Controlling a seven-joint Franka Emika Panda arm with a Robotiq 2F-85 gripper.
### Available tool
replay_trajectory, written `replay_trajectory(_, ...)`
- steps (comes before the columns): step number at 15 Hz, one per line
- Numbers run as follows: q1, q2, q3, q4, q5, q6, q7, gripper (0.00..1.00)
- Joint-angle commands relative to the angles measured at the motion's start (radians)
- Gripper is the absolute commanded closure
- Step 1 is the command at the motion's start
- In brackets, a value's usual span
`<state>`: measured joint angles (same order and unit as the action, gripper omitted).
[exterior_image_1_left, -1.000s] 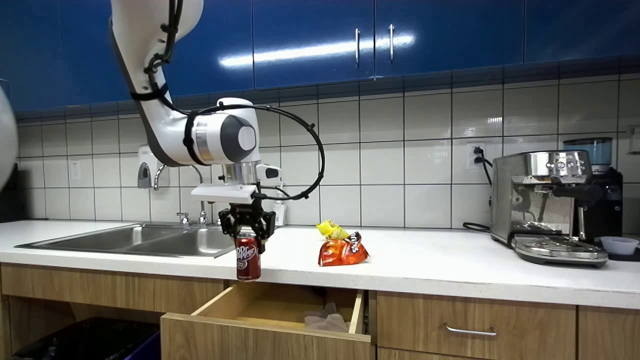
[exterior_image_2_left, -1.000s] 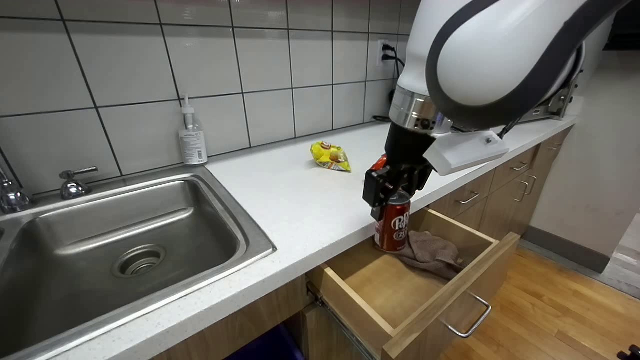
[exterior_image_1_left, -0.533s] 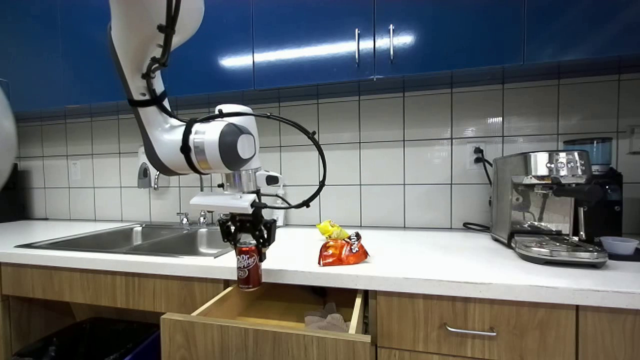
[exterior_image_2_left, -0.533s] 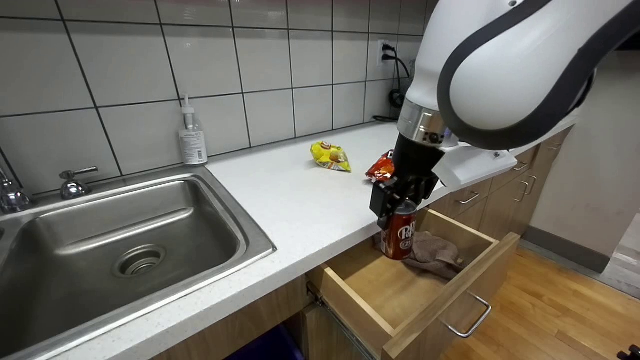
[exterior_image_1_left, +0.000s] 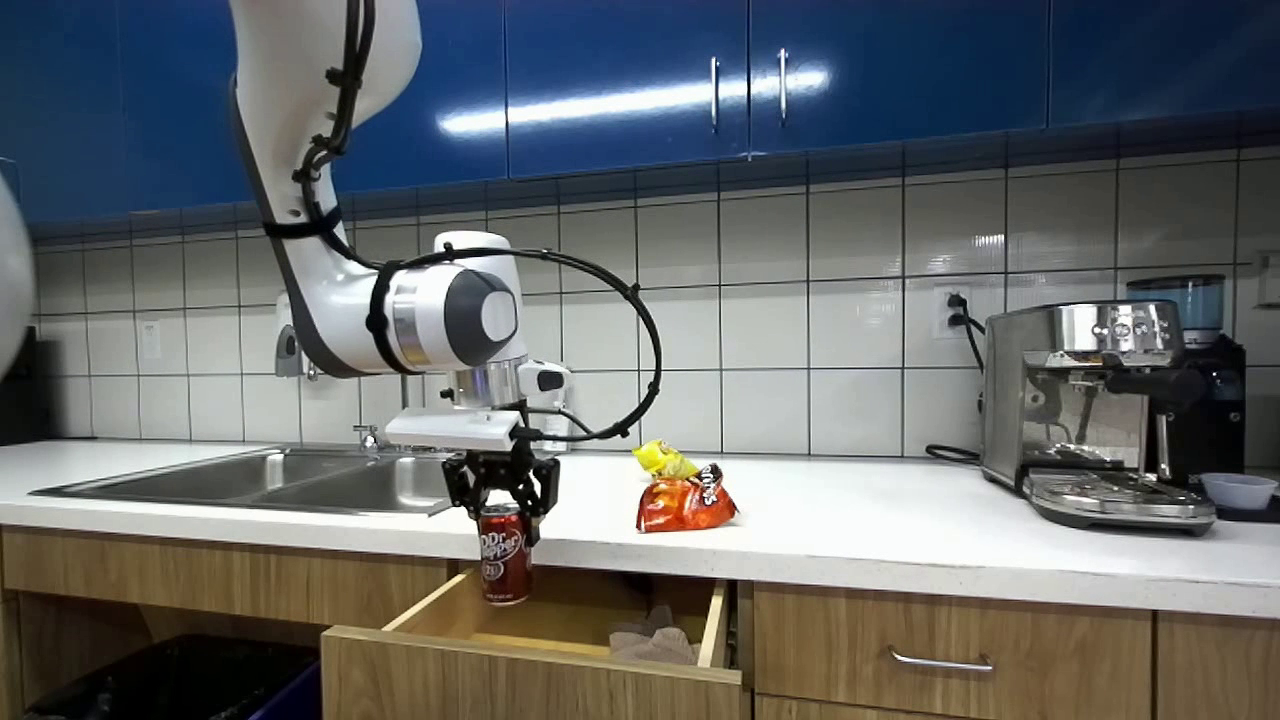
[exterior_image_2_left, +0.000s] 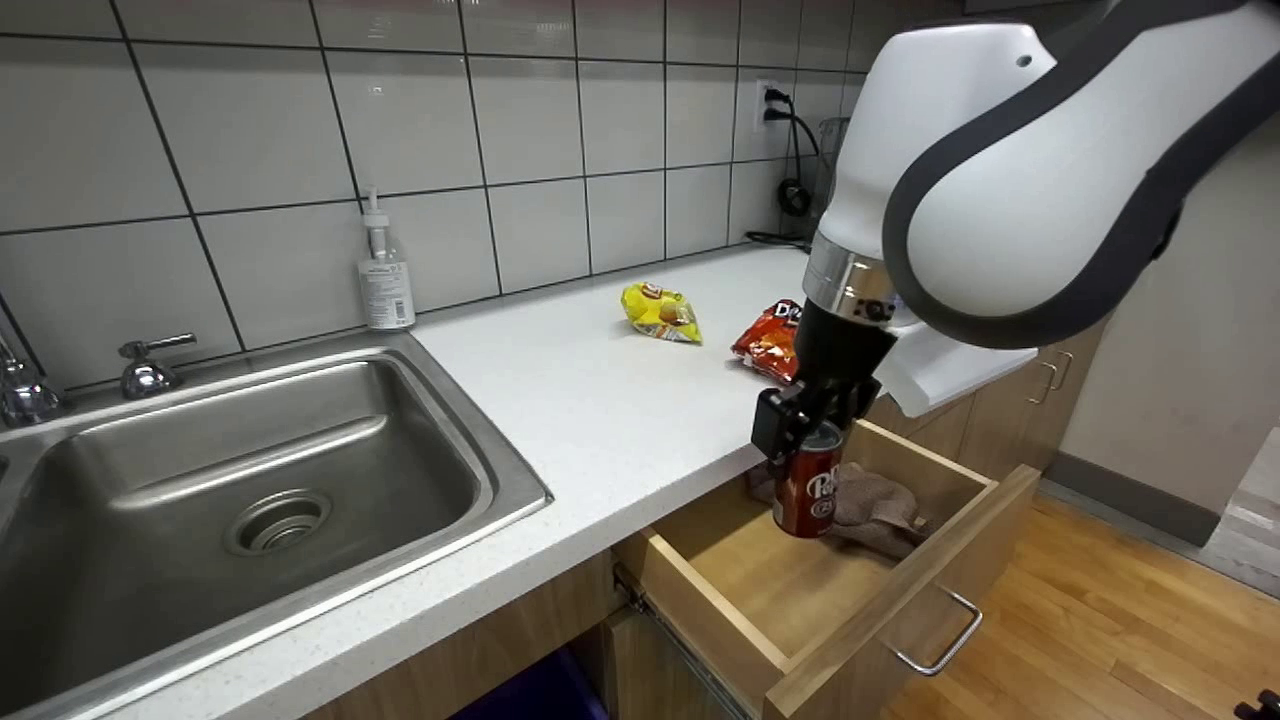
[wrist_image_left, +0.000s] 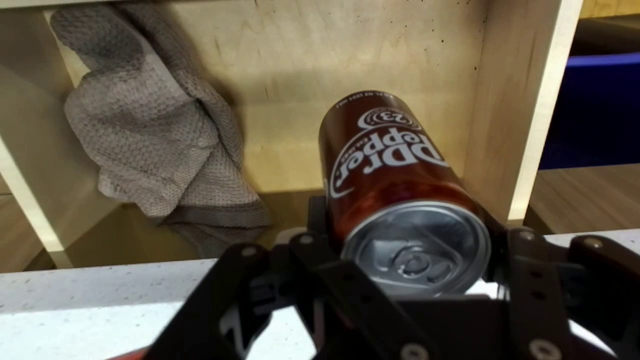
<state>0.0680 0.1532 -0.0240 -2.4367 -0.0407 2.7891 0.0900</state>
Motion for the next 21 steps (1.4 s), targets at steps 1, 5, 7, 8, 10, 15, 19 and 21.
replay_trajectory(1,-0.005,0.009,-0.004,-0.004,-0.032,0.032,0.023,0.61)
replay_trajectory(5,-0.005,0.037,-0.006,-0.004,-0.027,0.074,0.012,0.61)
replay_trajectory(7,-0.002,0.052,-0.010,-0.006,-0.030,0.100,0.012,0.61)
replay_trajectory(8,-0.002,0.059,-0.011,-0.008,-0.029,0.113,0.012,0.61)
replay_trajectory(10,-0.001,0.073,-0.011,-0.010,-0.024,0.133,0.008,0.61)
replay_trajectory(15,0.004,0.107,-0.018,-0.010,-0.019,0.165,0.008,0.61)
replay_trajectory(19,0.012,0.141,-0.031,-0.007,-0.024,0.191,0.011,0.61)
replay_trajectory(21,0.022,0.155,-0.045,-0.004,-0.030,0.204,0.016,0.61)
